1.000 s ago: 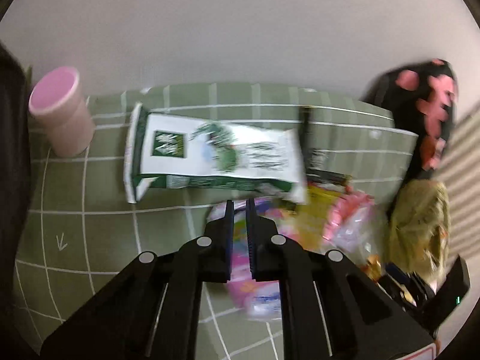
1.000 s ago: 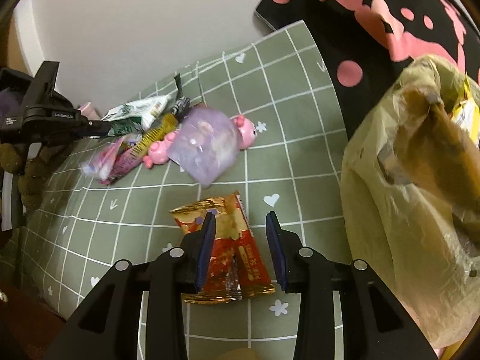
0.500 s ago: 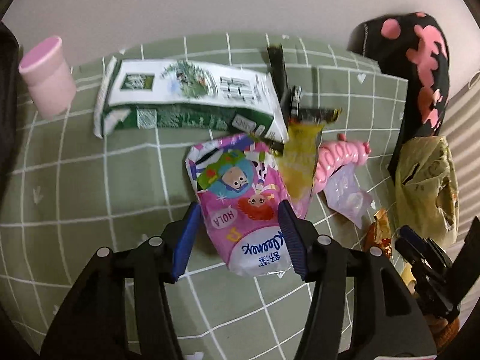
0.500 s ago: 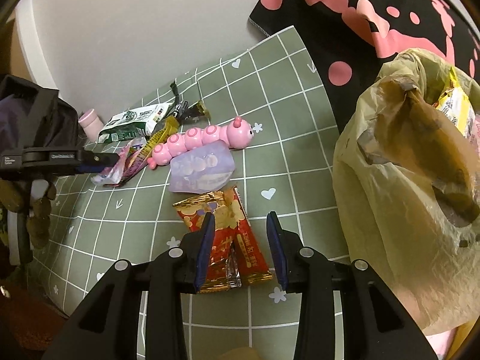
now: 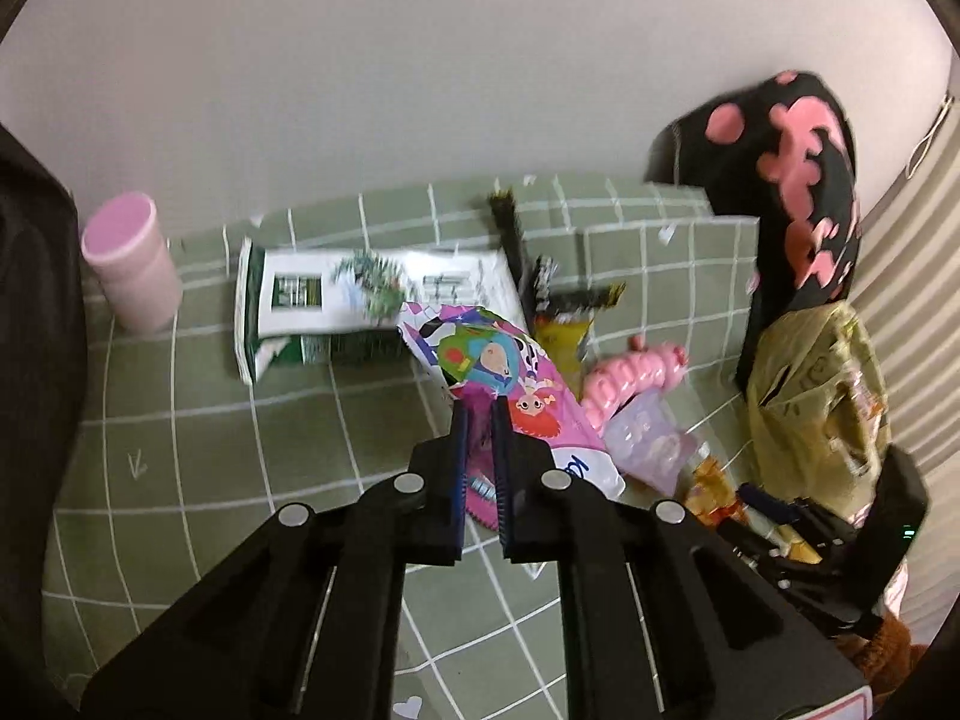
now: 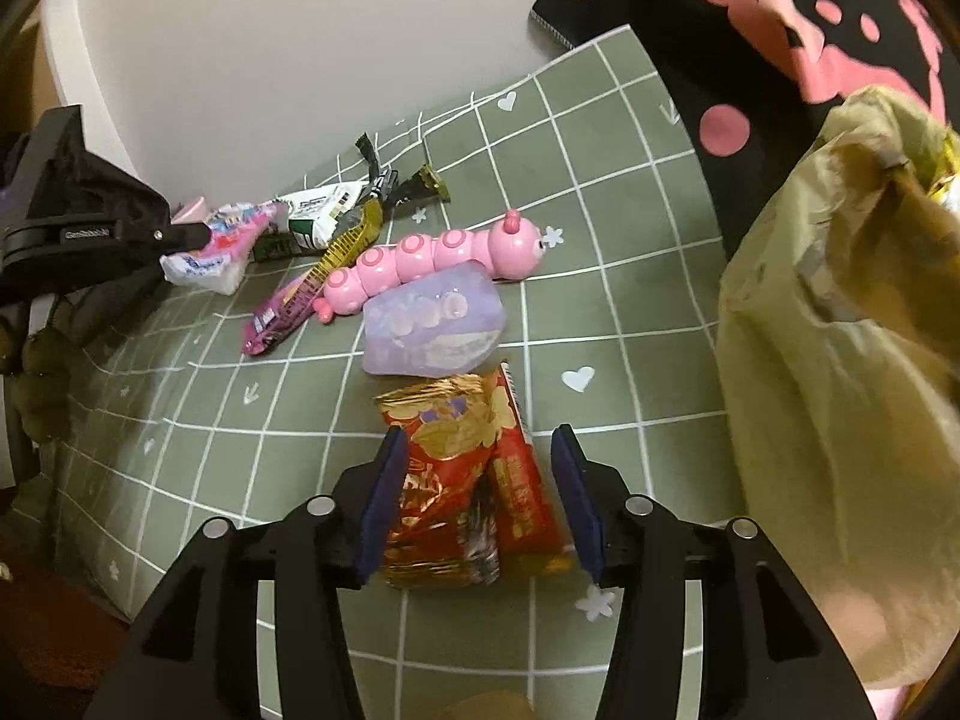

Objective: Collect trash
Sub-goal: 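Carry both items over the trash bag and open the left tool to drop the pink wrapper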

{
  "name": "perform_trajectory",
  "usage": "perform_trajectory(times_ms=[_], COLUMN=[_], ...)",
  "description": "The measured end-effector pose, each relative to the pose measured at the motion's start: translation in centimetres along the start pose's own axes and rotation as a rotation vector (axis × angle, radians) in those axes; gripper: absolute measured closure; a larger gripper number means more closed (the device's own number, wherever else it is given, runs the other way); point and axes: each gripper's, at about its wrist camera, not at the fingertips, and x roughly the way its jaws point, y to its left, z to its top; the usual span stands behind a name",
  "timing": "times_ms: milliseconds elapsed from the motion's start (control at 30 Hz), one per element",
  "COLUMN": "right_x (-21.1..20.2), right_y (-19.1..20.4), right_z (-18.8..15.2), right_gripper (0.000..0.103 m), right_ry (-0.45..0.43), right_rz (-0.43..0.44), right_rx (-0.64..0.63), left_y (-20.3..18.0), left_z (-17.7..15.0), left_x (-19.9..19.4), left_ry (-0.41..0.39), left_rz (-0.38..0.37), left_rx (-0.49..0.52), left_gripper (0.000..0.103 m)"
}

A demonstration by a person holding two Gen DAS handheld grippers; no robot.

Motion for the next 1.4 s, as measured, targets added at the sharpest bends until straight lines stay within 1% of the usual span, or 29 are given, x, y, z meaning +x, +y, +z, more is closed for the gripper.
perform_trajectory(times_ms=[33, 67, 167, 200, 233, 267, 367, 433, 633, 800, 900, 1067, 1167, 1300, 1400], right_x=[0.2, 0.7, 1.0, 1.0, 0.9, 0.8, 0.2, -0.5, -3.3, -6.1, -7.9, -11.6, -13.5, -15.9, -17.1], right_y=[0.0, 0.1, 0.0, -0.1, 0.0, 0.1, 0.4, 0.7, 1.5, 0.5, -0.2, -1.9, -3.4, -5.7, -7.2], right_z=[0.0, 0.0, -0.2, -0.2, -0.1, 0.0, 0.3, 0.8, 2.9, 4.8, 5.9, 7.8, 8.6, 9.0, 8.7], right_gripper=[0.057, 0.057, 0.058, 0.063, 0.077, 0.080, 0.088, 0.090, 0.091, 0.091, 0.091, 0.091, 0.091, 0.091, 0.091], right_ry=[0.007, 0.033, 0.056, 0.059, 0.057, 0.058, 0.049, 0.034, -0.041, -0.111, -0.161, -0.246, -0.279, -0.315, -0.328], right_rz=[-0.008, -0.027, 0.010, 0.012, 0.006, -0.015, -0.023, -0.030, -0.051, -0.097, -0.121, -0.202, -0.252, -0.337, -0.385], right_rx=[0.002, -0.004, 0.018, 0.026, 0.023, 0.015, 0.000, -0.014, -0.034, -0.006, 0.012, 0.021, 0.043, 0.078, 0.105], left_y=[-0.2, -0.3, -0.8, -0.9, -1.1, -1.2, -1.6, -2.1, -3.5, -5.4, -7.5, -12.3, -15.1, -18.5, -20.8], left_z=[0.2, 0.3, 0.9, 1.0, 1.1, 1.0, 1.2, 1.4, 2.4, 3.8, 5.2, 7.4, 8.3, 9.0, 9.0], left_x=[-0.2, -0.4, -0.9, -1.0, -1.1, -1.1, -1.0, -1.0, -1.6, -1.7, -2.1, -3.2, -3.6, -3.4, -2.9], left_ry=[-0.009, -0.017, -0.034, -0.038, -0.040, -0.041, -0.042, -0.049, -0.081, -0.095, -0.119, -0.173, -0.194, -0.200, -0.188], left_rz=[-0.004, -0.004, -0.004, -0.006, -0.008, -0.010, -0.020, -0.030, -0.064, -0.098, -0.128, -0.209, -0.261, -0.324, -0.364], left_rx=[0.000, 0.004, 0.025, 0.032, 0.035, 0.037, 0.054, 0.066, 0.095, 0.139, 0.184, 0.279, 0.332, 0.391, 0.431], left_gripper=[0.096, 0.096, 0.096, 0.096, 0.096, 0.096, 0.096, 0.096, 0.096, 0.096, 0.096, 0.096, 0.096, 0.096, 0.096])
